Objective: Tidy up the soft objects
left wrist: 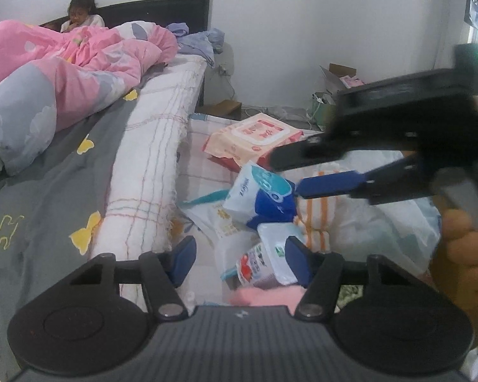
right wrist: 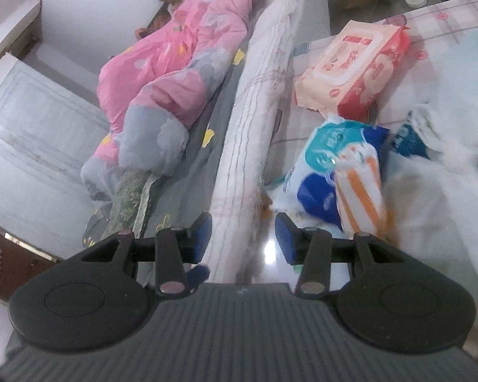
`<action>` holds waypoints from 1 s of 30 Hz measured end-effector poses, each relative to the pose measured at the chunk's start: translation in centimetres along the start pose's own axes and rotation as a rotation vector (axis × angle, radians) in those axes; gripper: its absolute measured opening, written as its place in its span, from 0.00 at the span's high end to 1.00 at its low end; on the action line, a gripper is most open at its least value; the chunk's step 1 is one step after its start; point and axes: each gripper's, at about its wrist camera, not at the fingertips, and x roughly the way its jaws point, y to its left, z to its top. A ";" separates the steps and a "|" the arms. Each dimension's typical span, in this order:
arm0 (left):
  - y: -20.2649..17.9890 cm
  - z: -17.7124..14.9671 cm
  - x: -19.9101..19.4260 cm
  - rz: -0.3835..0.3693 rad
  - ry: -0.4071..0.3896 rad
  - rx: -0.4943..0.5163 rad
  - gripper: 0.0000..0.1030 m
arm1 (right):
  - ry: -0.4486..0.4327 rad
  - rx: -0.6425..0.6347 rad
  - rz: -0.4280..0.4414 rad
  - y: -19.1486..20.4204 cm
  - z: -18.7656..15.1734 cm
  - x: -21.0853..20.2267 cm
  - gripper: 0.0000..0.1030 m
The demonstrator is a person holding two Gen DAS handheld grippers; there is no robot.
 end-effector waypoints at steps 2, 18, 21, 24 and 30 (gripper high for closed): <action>0.2 0.3 0.3 -0.004 0.001 0.002 0.41 | 0.003 0.017 -0.024 -0.4 0.8 1.7 0.58; -0.5 4.0 6.2 -0.051 0.060 0.079 0.41 | 0.036 0.177 -0.199 -6.3 4.3 3.8 0.54; -1.0 4.9 8.0 -0.038 0.084 0.115 0.37 | 0.059 0.207 -0.228 -6.8 5.4 4.9 0.53; -1.3 5.6 10.0 -0.018 0.123 0.129 0.37 | 0.086 0.224 -0.262 -7.1 6.3 5.7 0.52; -1.2 6.1 12.9 -0.036 0.198 0.111 0.38 | 0.138 0.221 -0.312 -7.4 7.3 7.5 0.48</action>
